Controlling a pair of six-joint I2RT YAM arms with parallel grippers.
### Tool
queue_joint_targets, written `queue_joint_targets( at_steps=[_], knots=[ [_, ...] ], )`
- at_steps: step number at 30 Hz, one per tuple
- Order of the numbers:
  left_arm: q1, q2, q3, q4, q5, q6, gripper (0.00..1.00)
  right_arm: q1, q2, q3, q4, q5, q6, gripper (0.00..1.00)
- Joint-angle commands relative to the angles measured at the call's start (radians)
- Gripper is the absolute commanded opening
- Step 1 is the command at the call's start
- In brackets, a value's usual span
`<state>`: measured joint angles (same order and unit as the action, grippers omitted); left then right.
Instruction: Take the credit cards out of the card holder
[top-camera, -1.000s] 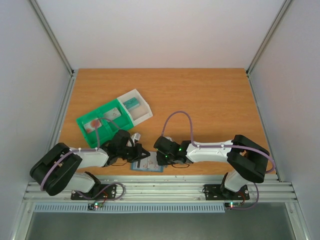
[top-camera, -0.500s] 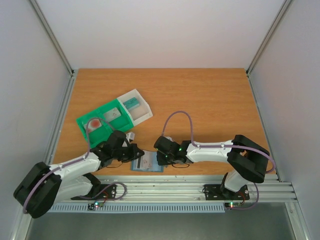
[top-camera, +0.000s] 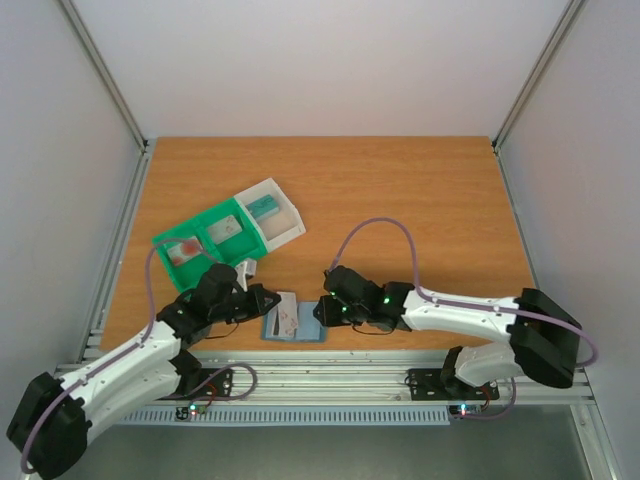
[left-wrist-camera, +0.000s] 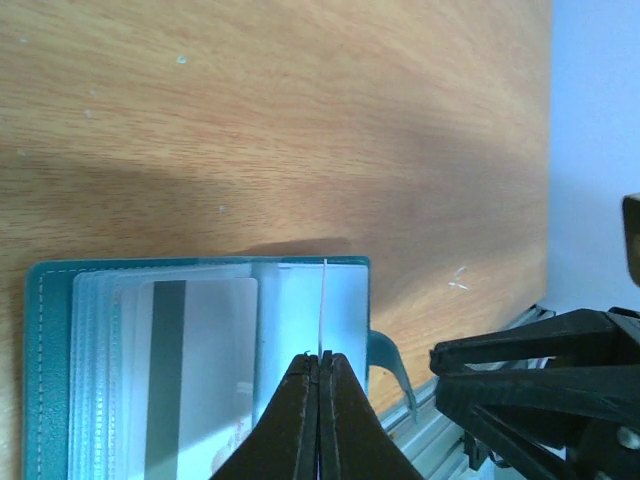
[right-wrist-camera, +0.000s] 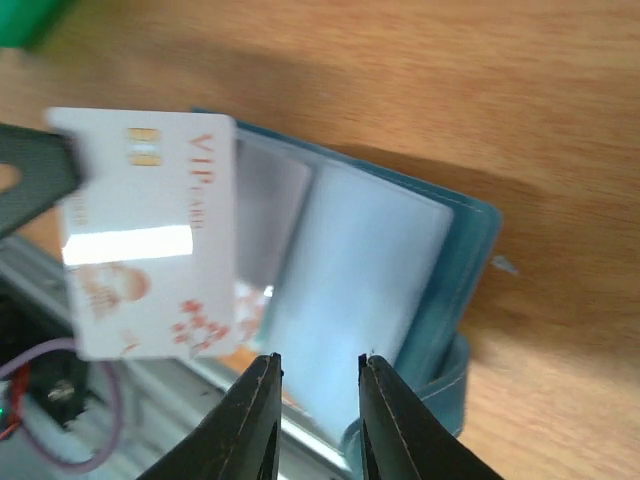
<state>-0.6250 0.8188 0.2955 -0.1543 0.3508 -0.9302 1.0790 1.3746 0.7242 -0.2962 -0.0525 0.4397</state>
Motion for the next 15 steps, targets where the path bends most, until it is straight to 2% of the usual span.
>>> queue_joint_targets(
  at_steps=[1,9,15],
  knots=[
    [-0.004,-0.071,0.032,0.0,0.012,-0.027,0.0,-0.004,-0.1,-0.024,0.058,-0.053,0.011,0.26],
    [-0.005,-0.207,0.034,0.086,0.079,-0.129,0.0,-0.004,-0.213,-0.091,0.22,-0.135,0.085,0.52],
    [-0.005,-0.311,0.013,0.185,0.067,-0.215,0.0,-0.004,-0.257,-0.147,0.371,-0.175,0.132,0.63]
  ],
)
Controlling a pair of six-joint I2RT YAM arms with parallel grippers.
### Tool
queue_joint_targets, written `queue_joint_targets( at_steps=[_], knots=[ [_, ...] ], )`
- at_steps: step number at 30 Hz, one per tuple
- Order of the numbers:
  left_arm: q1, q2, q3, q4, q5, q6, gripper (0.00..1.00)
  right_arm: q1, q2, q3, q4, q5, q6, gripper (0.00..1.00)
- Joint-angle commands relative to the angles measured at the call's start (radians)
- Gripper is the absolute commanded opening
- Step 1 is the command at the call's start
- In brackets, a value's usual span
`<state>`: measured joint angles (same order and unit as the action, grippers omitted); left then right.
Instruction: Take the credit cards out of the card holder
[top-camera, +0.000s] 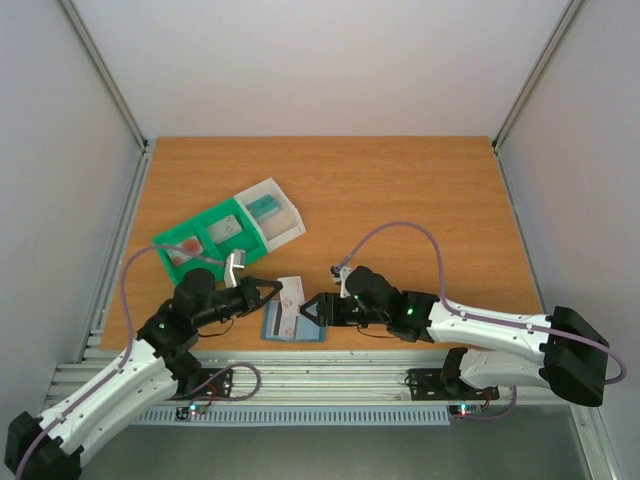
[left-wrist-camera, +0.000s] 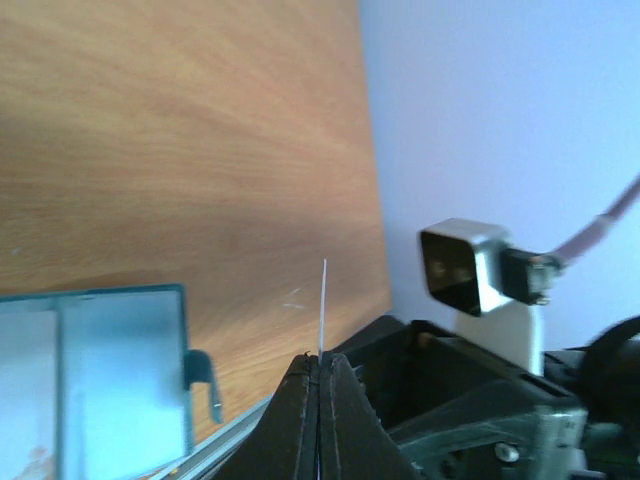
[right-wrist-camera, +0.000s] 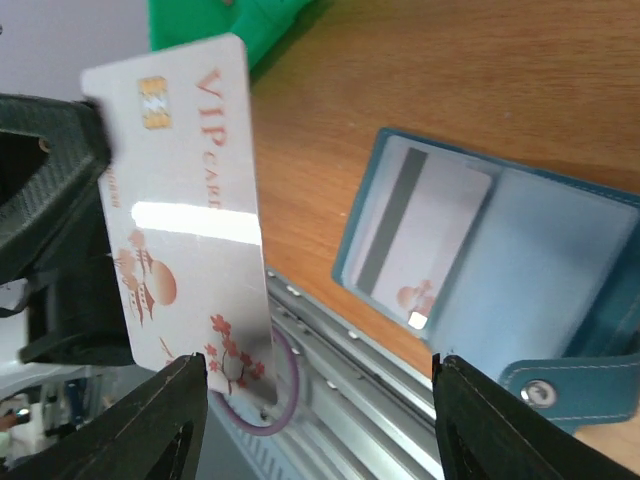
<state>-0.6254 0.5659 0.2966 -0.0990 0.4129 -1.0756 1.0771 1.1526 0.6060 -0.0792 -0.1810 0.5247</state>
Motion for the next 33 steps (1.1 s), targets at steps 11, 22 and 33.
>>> queue_joint_targets(
  at_steps=[11,22,33],
  knots=[
    [-0.005,-0.128,-0.052,0.28,0.027,-0.164,0.0,-0.003,-0.056,-0.041,0.294,-0.136,0.106,0.25],
    [-0.004,-0.153,0.084,-0.023,0.142,0.065,0.33,-0.002,-0.192,0.003,0.042,-0.228,-0.107,0.01],
    [-0.004,-0.125,0.275,-0.404,0.422,0.365,0.56,-0.002,-0.315,0.157,-0.382,-0.486,-0.453,0.01]
  ],
)
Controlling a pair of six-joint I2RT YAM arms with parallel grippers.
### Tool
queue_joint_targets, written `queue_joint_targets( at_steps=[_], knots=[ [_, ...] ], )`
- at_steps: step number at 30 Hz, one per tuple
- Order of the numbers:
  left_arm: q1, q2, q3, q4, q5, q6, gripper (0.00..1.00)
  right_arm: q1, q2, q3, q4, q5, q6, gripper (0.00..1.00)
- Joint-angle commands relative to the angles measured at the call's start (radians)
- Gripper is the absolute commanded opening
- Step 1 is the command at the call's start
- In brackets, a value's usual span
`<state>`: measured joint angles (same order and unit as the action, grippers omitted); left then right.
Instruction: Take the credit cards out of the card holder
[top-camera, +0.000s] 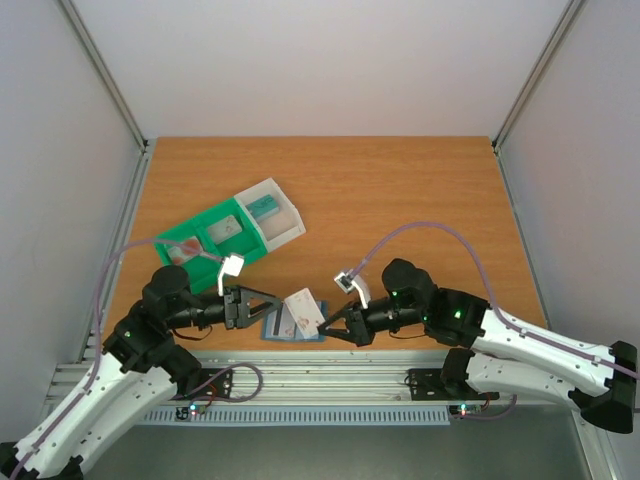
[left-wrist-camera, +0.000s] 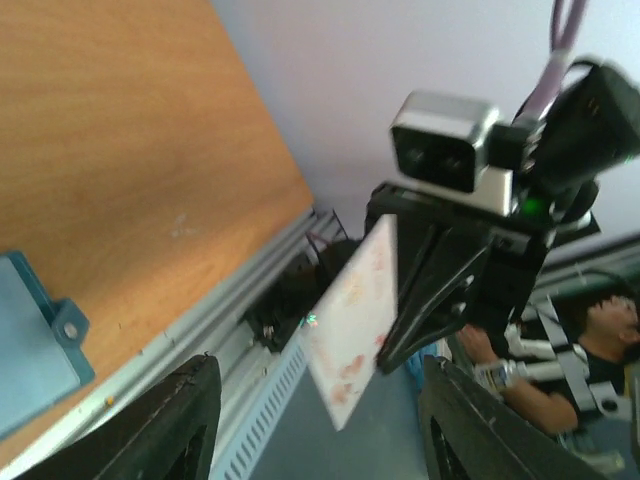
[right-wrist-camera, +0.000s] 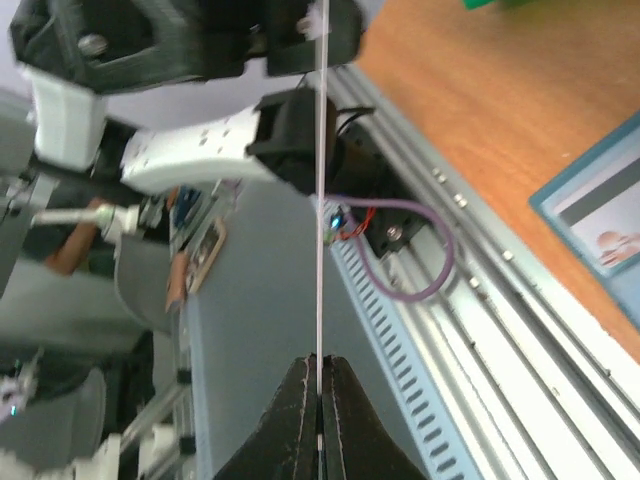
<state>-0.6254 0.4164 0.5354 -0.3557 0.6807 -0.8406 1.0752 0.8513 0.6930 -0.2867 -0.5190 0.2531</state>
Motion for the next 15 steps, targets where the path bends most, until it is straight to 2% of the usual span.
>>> queue_joint_targets(
  at_steps=[1,6,11,15],
  knots=[
    [-0.005,0.034,0.038,-0.145,0.184,0.136,0.56,0.0,-0.006,0.083,-0.198,-0.172,-0.199,0.01],
    [-0.004,0.059,0.032,-0.116,0.309,0.141,0.56,0.0,0.048,0.129,-0.224,-0.312,-0.22,0.01],
    [-0.005,0.031,-0.014,-0.002,0.388,0.071,0.59,-0.001,0.067,0.132,-0.209,-0.342,-0.224,0.01],
    [-0.005,0.043,-0.047,0.037,0.422,0.044,0.49,0.0,0.09,0.144,-0.204,-0.347,-0.225,0.01]
  ],
)
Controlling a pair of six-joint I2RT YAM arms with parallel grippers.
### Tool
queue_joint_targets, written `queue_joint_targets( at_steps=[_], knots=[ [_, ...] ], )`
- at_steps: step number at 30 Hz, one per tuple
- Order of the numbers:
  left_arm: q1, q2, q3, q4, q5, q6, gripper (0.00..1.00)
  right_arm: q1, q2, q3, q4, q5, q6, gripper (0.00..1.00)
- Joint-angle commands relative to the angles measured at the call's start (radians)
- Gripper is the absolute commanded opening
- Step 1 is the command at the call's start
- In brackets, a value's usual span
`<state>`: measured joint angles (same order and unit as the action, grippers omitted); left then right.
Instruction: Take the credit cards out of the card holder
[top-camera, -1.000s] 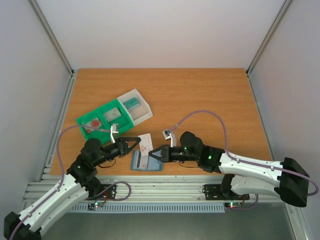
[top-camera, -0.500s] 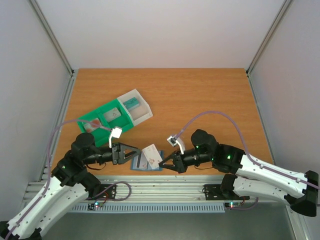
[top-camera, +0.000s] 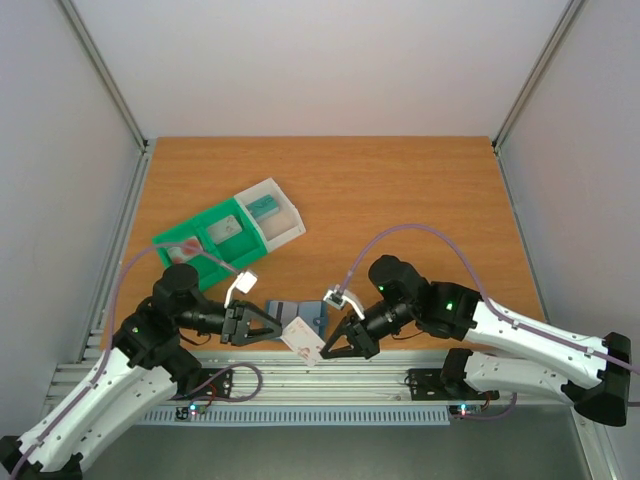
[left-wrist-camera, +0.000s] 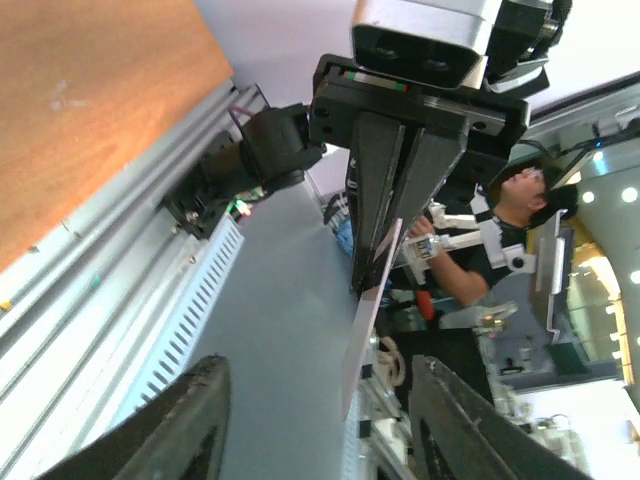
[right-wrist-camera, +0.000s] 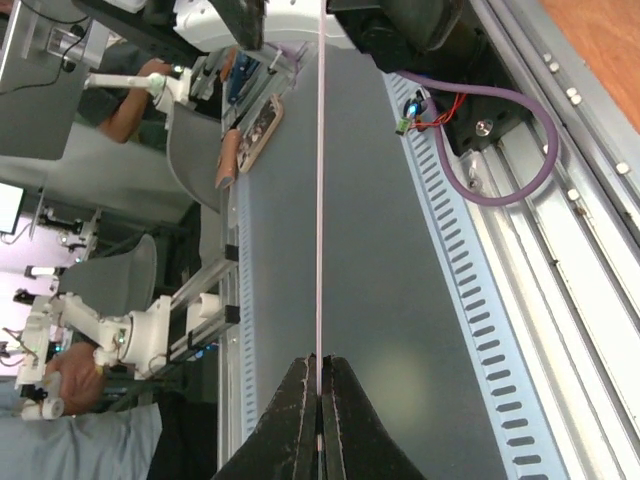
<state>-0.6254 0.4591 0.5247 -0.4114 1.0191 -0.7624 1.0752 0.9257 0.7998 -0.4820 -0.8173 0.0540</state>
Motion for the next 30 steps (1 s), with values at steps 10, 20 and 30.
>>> queue_joint_targets(
  at_steps=[10,20,30],
  knots=[
    [-0.005,0.013,-0.038,0.092,0.096,-0.047,0.01,0.0,0.045,0.032,0.027,-0.039,-0.003,0.01],
    [-0.005,0.013,-0.001,0.004,0.024,0.015,0.0,0.0,0.041,0.032,-0.015,0.074,0.001,0.11],
    [-0.005,0.064,0.07,-0.082,-0.282,0.016,0.0,0.0,-0.043,0.006,-0.048,0.319,0.054,0.67]
  ],
)
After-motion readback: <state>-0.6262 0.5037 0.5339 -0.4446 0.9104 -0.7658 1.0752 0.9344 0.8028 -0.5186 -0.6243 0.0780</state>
